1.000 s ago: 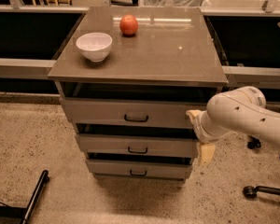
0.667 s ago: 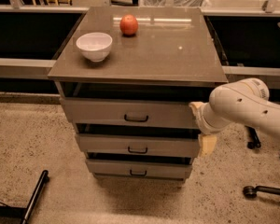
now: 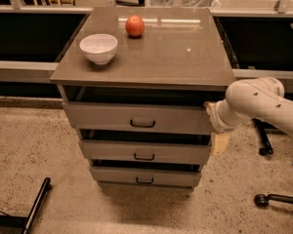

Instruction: Open top drawer

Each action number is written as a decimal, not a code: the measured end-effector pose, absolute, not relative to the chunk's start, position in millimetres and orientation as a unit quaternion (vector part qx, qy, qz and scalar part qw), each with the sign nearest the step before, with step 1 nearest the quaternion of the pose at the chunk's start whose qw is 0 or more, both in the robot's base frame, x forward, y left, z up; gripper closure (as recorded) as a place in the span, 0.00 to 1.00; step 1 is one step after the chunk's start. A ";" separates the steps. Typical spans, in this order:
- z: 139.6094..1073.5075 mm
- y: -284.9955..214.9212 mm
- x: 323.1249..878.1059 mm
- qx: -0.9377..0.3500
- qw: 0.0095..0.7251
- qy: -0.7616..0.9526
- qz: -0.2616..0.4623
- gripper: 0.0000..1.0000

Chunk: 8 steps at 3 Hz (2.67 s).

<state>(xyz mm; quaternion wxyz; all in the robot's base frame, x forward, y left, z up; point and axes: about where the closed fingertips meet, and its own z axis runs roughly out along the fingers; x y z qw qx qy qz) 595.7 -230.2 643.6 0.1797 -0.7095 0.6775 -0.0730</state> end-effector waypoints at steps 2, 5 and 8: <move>631.8 -212.4 620.1 -0.714 0.185 0.674 -0.045 0.26; 642.1 -203.2 615.5 -0.721 0.186 0.666 -0.035 0.19; 644.3 -200.5 615.3 -0.722 0.188 0.666 -0.016 0.00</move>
Offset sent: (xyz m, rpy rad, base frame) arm 0.0338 0.0281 -0.0104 0.0646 0.0330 0.0407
